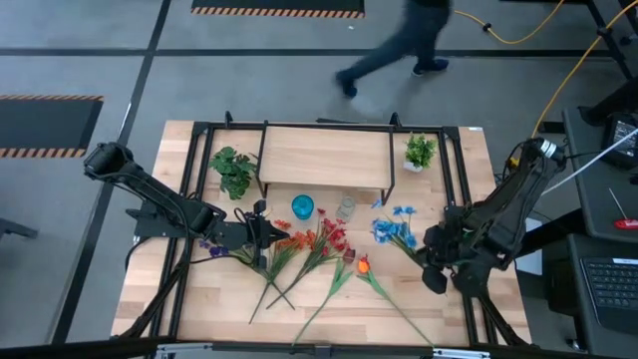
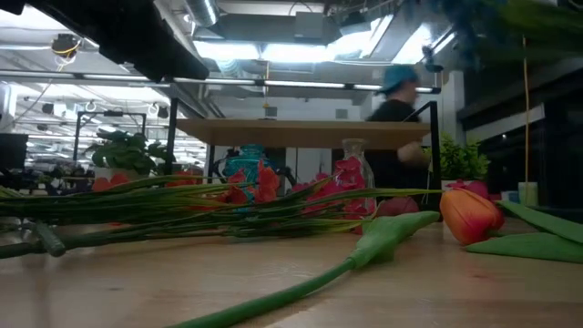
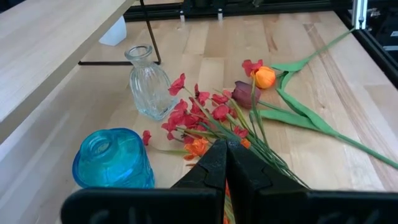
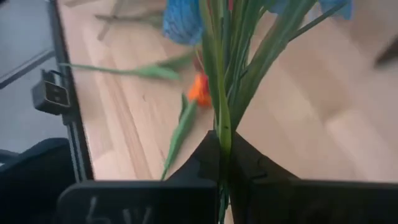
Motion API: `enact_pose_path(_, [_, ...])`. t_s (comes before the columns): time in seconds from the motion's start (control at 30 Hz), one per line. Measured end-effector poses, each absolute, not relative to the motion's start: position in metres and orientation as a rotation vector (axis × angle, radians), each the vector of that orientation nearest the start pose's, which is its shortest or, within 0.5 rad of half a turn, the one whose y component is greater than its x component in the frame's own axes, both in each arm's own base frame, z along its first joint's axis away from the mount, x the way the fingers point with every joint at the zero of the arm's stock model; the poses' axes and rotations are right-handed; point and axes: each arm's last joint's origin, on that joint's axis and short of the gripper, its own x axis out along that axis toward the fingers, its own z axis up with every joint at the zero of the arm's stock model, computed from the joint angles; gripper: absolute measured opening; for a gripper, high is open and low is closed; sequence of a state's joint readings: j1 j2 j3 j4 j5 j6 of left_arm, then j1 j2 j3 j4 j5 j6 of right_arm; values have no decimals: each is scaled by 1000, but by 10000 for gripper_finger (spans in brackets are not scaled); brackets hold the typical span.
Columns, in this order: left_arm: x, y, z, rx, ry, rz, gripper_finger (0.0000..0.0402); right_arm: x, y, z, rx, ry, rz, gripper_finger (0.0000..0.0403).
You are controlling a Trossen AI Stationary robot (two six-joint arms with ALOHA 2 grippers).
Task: Pick and place flowers into a vace then onto a shelf
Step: Put the blue flowers into the blue vase
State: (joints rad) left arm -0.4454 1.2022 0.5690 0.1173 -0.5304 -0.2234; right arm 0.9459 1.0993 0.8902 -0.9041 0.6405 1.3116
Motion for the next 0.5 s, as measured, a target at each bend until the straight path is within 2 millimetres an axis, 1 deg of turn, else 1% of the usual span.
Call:
enact_pose_path(0.2, [225, -90, 214, -18, 368, 130, 4, 126, 144, 274, 291, 715, -144, 6])
enact_pose_path(0.37, [227, -91, 219, -45, 319, 124, 4, 127, 143, 280, 196, 650, -106, 6])
enact_pose_path(0.43, [227, -91, 220, -51, 309, 123, 4, 129, 145, 279, 177, 616, -68, 5])
enact_pose_path(0.5, [227, -91, 220, -49, 312, 122, 4, 132, 147, 272, 162, 566, -18, 5])
